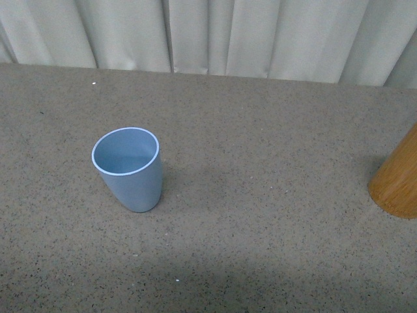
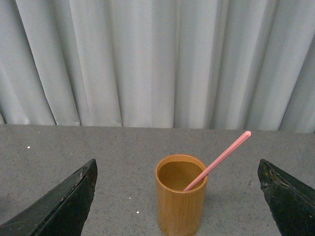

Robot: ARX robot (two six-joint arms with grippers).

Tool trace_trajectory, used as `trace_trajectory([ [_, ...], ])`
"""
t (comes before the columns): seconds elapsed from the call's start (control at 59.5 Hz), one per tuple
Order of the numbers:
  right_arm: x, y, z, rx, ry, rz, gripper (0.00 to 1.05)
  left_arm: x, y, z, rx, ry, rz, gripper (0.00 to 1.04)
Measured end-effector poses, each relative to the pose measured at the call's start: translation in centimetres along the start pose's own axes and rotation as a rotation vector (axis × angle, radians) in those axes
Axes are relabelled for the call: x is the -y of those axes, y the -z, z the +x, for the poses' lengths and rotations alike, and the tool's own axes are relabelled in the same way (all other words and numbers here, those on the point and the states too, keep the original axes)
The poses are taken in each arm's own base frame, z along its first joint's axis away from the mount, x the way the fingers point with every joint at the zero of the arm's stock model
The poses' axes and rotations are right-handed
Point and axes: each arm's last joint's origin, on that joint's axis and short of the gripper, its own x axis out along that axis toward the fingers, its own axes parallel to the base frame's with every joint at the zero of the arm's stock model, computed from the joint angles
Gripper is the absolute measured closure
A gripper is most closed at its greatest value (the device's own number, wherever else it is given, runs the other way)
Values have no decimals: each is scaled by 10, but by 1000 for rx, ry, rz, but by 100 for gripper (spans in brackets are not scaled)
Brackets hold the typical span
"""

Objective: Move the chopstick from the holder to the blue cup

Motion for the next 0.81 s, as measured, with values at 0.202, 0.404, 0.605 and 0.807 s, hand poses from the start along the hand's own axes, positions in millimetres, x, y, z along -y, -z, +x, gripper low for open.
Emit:
trace_trajectory([
  [0.202, 0, 0, 0, 0, 0, 0, 10, 0, 0, 0, 0, 0, 0, 7],
  [0.404, 0, 0, 0, 0, 0, 0, 10, 0, 0, 0, 0, 0, 0, 7],
  [0.605, 0, 0, 0, 0, -4, 0, 10, 13, 7, 18, -490, 354, -336, 7],
  [0.807, 0, 0, 0, 0, -3, 0, 10, 34, 0, 59, -546, 278, -508, 7],
])
